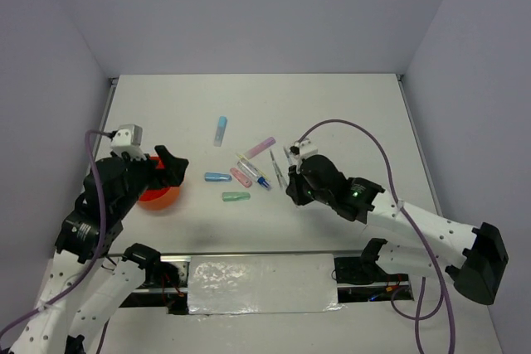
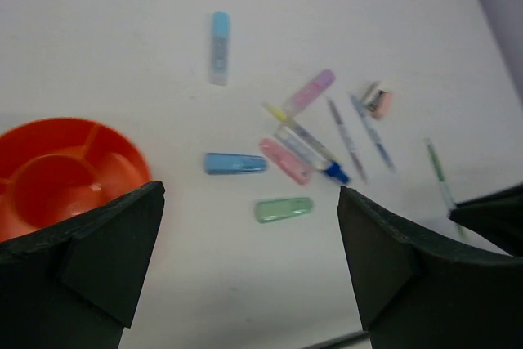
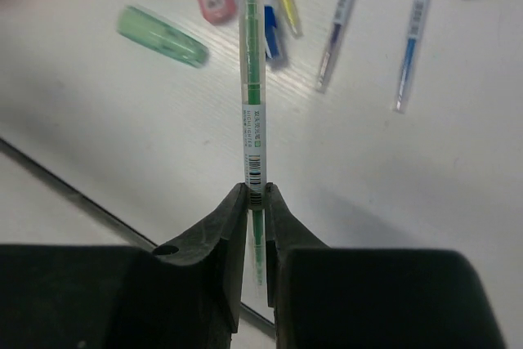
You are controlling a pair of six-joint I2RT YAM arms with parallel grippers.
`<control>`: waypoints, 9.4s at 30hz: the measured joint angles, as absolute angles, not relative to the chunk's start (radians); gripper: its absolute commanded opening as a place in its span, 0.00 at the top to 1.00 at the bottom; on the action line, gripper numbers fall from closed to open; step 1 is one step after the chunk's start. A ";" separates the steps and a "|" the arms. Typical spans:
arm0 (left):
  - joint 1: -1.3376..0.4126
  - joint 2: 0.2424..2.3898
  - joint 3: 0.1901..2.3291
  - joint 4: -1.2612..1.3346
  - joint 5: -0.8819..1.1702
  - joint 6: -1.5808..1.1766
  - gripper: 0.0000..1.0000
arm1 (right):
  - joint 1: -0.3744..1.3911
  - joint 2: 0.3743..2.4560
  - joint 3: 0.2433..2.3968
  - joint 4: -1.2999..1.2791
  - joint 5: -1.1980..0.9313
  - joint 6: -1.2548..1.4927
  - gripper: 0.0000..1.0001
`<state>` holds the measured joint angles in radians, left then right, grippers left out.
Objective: Sort the stationery into containers
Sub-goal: Pick up the pen from the center of the board, then place the pen in the storage box, then pick up the pen from the center of the board, then place the pen in the storage box.
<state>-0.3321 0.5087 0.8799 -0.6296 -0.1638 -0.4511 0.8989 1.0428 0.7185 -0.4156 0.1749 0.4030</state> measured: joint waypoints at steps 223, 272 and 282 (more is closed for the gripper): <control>-0.487 0.715 0.998 -0.341 0.277 -0.569 1.00 | 1.185 1.001 0.977 -0.056 0.147 0.368 0.00; -0.484 0.750 0.720 -0.265 -1.277 -0.622 0.95 | 1.184 0.600 0.557 -0.179 0.342 0.351 0.00; -0.409 0.838 0.670 -0.204 -1.289 -0.663 0.80 | 1.184 0.630 0.554 -0.162 0.315 0.355 0.00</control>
